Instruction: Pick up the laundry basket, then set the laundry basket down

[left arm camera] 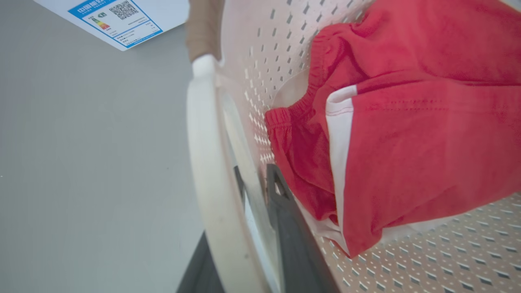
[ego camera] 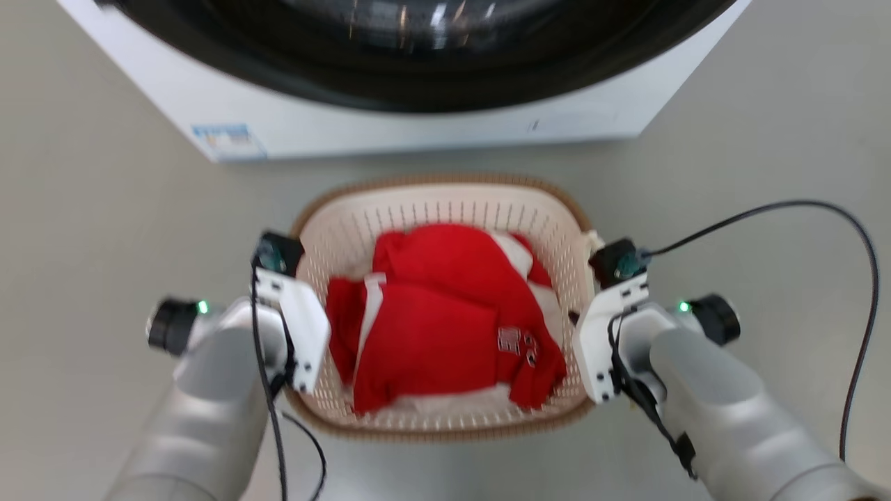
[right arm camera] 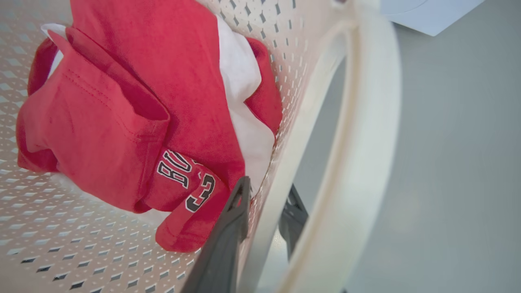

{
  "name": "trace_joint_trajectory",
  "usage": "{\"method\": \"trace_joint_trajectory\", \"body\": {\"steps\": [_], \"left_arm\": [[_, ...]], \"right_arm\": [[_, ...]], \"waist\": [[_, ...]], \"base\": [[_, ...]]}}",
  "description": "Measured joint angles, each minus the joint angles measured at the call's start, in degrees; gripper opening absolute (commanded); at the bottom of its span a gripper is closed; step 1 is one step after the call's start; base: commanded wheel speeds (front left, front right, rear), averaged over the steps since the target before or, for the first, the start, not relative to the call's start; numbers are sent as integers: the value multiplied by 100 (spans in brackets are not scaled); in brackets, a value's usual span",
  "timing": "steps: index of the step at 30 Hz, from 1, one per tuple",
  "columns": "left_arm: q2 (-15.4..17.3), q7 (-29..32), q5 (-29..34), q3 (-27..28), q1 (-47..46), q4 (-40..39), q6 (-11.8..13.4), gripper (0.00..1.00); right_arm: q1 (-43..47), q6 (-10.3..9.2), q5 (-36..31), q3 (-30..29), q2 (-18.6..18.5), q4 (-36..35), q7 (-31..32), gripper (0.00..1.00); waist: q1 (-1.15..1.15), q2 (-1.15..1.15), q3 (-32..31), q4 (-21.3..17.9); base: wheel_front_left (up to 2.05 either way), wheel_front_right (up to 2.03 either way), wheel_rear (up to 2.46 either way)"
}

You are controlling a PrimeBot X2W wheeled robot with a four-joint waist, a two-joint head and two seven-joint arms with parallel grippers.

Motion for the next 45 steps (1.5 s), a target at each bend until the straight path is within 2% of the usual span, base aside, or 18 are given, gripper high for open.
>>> {"method": "trace_joint_trajectory", "body": {"steps": [10, 21, 28, 36, 45], "left_arm": [[-123, 234, -279, -230, 746, 4, -2, 0], [-205, 370, -653, -487, 1197, 12, 5, 0], [-169, 564, -829, -686, 1305, 27, 5, 0], [-120, 1000, -1223, -1035, 1412, -43, 7, 0], [-55, 1138, -1535, -1370, 1413, -144, 10, 0]], "right_arm": [[475, 2, 810, 720, -43, 143, 142, 0], [727, 8, 1287, 1150, -34, 332, 300, 0], [875, 1, 1694, 1485, -71, 159, 547, 0], [937, 0, 2038, 1828, -107, 63, 717, 0], [926, -15, 2310, 2124, -120, 58, 726, 0]], "waist": [[0, 0, -1367, -148], [0, 0, -2311, -106], [0, 0, -2589, -151], [0, 0, -2619, -264], [0, 0, -2621, -294]], "base": [[0, 0, 0], [0, 0, 0], [0, 0, 0], [0, 0, 0], [0, 0, 0]]}}
